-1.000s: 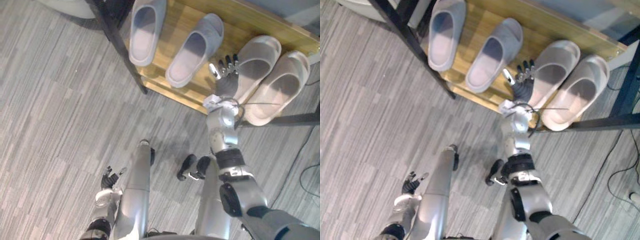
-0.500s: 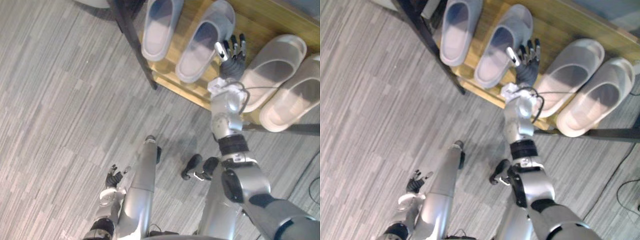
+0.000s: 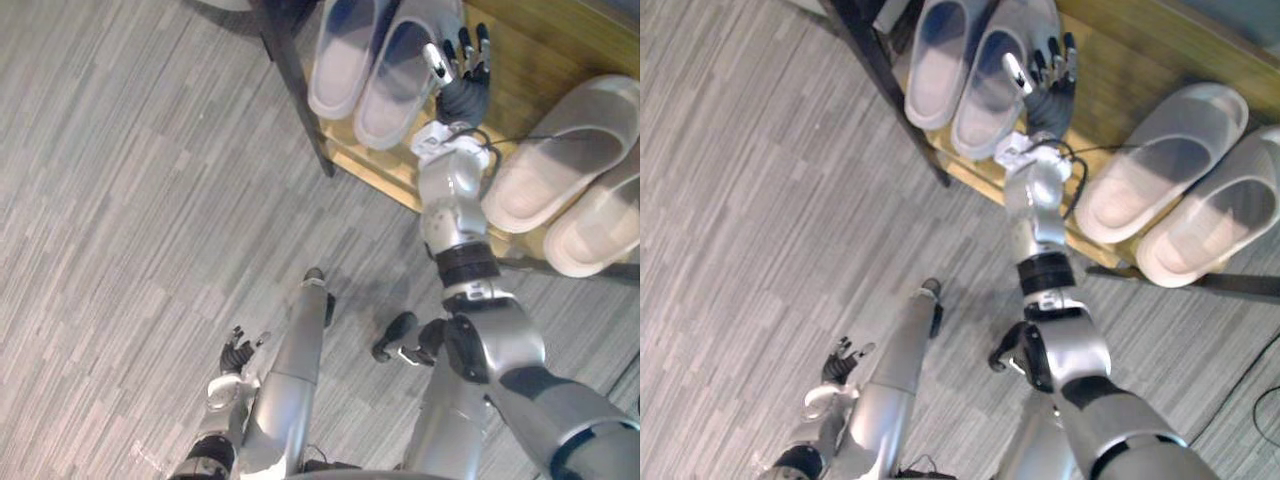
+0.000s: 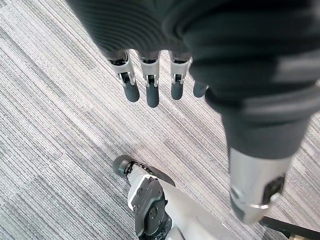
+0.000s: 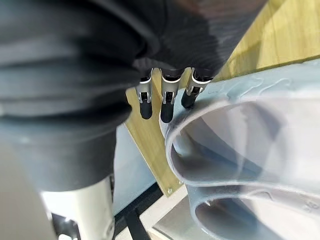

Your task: Organize the slippers on the shoe rack

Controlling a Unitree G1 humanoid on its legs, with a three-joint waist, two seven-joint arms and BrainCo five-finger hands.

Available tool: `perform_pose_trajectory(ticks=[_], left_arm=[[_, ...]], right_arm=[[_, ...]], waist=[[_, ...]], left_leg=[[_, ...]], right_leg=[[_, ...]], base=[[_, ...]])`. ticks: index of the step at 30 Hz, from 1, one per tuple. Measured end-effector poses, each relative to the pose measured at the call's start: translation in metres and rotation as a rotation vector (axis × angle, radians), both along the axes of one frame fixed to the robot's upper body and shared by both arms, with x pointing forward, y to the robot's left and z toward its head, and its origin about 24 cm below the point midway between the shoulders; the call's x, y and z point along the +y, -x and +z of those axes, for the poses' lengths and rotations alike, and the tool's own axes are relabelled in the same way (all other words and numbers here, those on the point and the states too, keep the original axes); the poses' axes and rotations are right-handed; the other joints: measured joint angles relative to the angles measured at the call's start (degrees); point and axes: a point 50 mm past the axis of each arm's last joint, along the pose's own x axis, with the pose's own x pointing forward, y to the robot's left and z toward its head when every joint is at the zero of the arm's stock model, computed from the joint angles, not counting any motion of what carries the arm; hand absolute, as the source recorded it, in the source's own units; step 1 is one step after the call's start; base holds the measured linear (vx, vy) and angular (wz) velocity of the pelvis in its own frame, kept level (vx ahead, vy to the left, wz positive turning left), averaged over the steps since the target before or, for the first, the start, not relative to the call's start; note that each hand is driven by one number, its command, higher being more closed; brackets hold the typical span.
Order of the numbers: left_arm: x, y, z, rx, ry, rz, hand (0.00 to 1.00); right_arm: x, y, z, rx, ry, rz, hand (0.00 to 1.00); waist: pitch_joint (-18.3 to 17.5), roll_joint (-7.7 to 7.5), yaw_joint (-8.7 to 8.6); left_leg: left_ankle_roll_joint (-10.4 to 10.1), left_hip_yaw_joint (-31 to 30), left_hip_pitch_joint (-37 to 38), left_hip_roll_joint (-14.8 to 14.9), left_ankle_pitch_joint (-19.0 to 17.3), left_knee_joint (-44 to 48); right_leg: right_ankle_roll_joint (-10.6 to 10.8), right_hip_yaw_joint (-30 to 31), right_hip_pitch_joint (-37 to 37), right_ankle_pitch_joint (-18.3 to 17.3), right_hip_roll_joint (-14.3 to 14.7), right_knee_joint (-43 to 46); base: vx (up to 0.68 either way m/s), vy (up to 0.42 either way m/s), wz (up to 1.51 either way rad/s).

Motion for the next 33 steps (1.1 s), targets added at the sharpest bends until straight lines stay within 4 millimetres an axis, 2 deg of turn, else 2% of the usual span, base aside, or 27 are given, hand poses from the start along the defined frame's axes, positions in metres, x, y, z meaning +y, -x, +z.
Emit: perform_pose_trajectory(ticks=[11, 15, 18, 22, 24, 27, 30, 33], left_arm=[[-0.001, 0.001, -0.001, 0.003, 0.020, 0.025, 0.00], [0.004, 0.005, -0.005, 0.021, 0.036, 0.065, 0.00], [0.008, 0.009, -0.007, 0.044, 0.029, 0.064, 0.00], [0.011, 0.019, -0.012, 0.072, 0.026, 0.065, 0.00], [0.010, 0.030, -0.018, 0.106, 0.019, 0.046, 0.00], [0.005, 0.042, -0.026, 0.154, 0.019, 0.007, 0.00], [0.001, 0.050, -0.030, 0.192, -0.014, -0.075, 0.00], [-0.005, 0.054, -0.033, 0.220, -0.027, -0.127, 0.00]], right_arm=[[0.002, 0.000, -0.005, 0.015, -0.017, 0.016, 0.00], [0.012, 0.011, -0.025, 0.015, 0.100, 0.031, 0.00], [0.029, 0.029, -0.048, 0.007, 0.257, 0.061, 0.00], [0.036, 0.061, -0.101, 0.077, 0.415, 0.086, 0.00], [0.040, 0.083, -0.144, 0.175, 0.541, 0.122, 0.00], [0.038, 0.112, -0.197, 0.338, 0.647, 0.178, 0.00], [0.030, 0.140, -0.236, 0.475, 0.773, 0.179, 0.00], [0.018, 0.168, -0.267, 0.610, 0.854, 0.181, 0.00]], waist=[[0.0, 0.82, 0.01], [0.0, 0.79, -0.70], [0.0, 0.68, -1.72], [-0.9, 0.16, -3.31], [-3.7, -0.76, -4.26], [-6.9, -2.24, -5.65], [-9.8, -3.54, -6.79], [-11.8, -3.87, -8.04]], left_leg=[[0.0, 0.4, 2.8, 1.0, 0.0, -0.7], [0.2, 1.2, 7.2, 2.0, 0.2, -3.4], [0.7, 2.8, 13.5, 3.5, 0.9, -8.3], [1.6, 5.2, 24.4, 4.8, 2.1, -16.4], [2.1, 6.6, 29.7, 5.5, 3.3, -21.8], [2.7, 8.9, 37.0, 6.2, 4.8, -28.6], [3.0, 10.3, 42.9, 6.3, 6.3, -34.5], [3.2, 11.3, 47.5, 6.2, 7.9, -39.3]], right_leg=[[-0.6, 0.0, 2.6, 0.5, 1.1, -1.5], [-0.4, 0.2, 6.4, 1.4, 2.1, -4.4], [-0.9, 0.2, 11.8, 3.4, 3.3, -9.5], [0.1, 0.5, 21.4, 6.0, 5.0, -17.9], [0.8, 0.7, 26.0, 7.9, 6.2, -23.5], [1.7, 1.1, 32.2, 10.3, 7.5, -30.4], [2.4, 1.3, 37.0, 12.0, 8.2, -35.8], [3.1, 1.4, 40.9, 13.6, 8.7, -40.0]], base=[[0.01, 0.011, -0.04], [0.03, 0.012, -0.15], [0.08, 0.011, -0.26], [0.12, 0.022, -0.27], [0.15, 0.048, -0.27], [0.17, 0.068, -0.27], [0.11, 0.057, -0.17], [0.11, 0.046, -0.13]])
